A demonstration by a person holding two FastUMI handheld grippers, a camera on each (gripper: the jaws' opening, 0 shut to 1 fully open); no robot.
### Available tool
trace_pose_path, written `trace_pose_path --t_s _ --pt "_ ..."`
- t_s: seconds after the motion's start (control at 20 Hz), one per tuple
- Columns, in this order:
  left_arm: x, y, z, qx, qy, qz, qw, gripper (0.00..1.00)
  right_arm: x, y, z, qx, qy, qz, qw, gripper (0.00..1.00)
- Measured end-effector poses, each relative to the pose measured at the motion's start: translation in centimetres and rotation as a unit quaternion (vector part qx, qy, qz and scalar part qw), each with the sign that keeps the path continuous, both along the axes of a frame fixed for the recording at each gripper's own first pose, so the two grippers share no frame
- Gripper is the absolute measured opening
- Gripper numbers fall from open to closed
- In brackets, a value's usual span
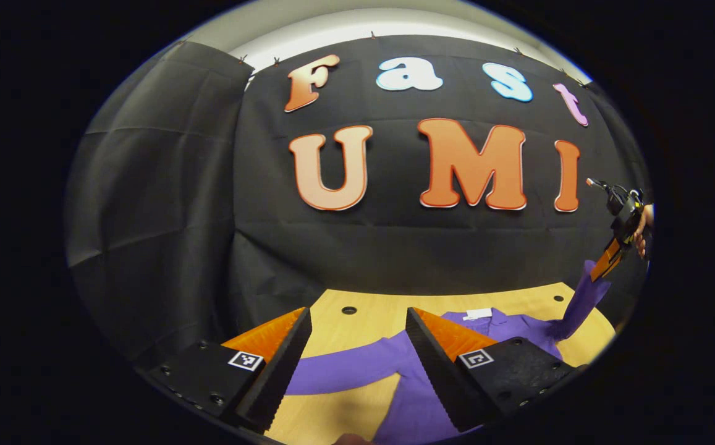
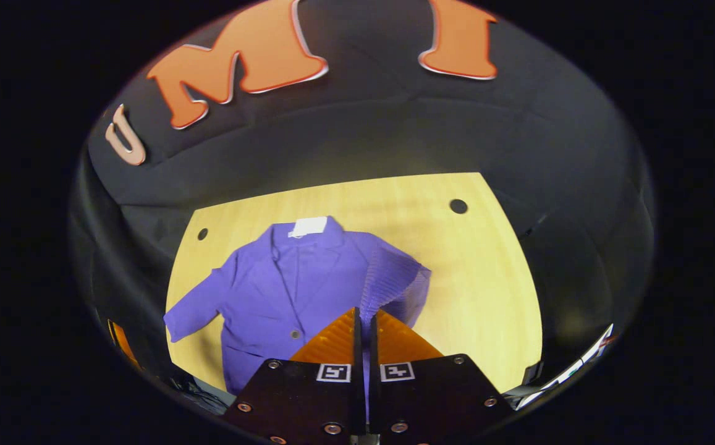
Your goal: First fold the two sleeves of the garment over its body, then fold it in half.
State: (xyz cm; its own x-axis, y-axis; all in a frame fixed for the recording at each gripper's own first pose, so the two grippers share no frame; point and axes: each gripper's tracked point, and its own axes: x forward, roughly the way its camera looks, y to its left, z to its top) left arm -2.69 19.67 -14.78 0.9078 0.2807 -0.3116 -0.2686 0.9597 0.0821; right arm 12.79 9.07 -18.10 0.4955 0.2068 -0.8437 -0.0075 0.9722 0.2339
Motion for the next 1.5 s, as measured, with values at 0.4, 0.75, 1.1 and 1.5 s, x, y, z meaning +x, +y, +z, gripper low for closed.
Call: trace_pose_path --t_s 0.4,0.75,1.1,1.5 --pt "-5.3 10.1 -2.5 0.007 0.039 0.094 0.995 0.99 2.8 14.1 1.0 0.018 -0.006 0.077 0.997 0.03" --pt "-6.3 16.0 -2.9 0.026 0.064 0.112 0.991 0.99 2.4 21.0 1.2 0.073 -0.004 0.070 0.995 0.07" --pt "-3.0 16.5 -8.7 -0.052 0.138 0.079 0.986 0.99 1.4 19.6 5.4 0.085 -0.100 0.076 0.988 0.62" --pt "-1.7 18.4 -19.0 -0.152 0.324 0.106 0.928 1.00 0.0 9.7 11.9 0.085 -0.249 0.026 0.964 0.94"
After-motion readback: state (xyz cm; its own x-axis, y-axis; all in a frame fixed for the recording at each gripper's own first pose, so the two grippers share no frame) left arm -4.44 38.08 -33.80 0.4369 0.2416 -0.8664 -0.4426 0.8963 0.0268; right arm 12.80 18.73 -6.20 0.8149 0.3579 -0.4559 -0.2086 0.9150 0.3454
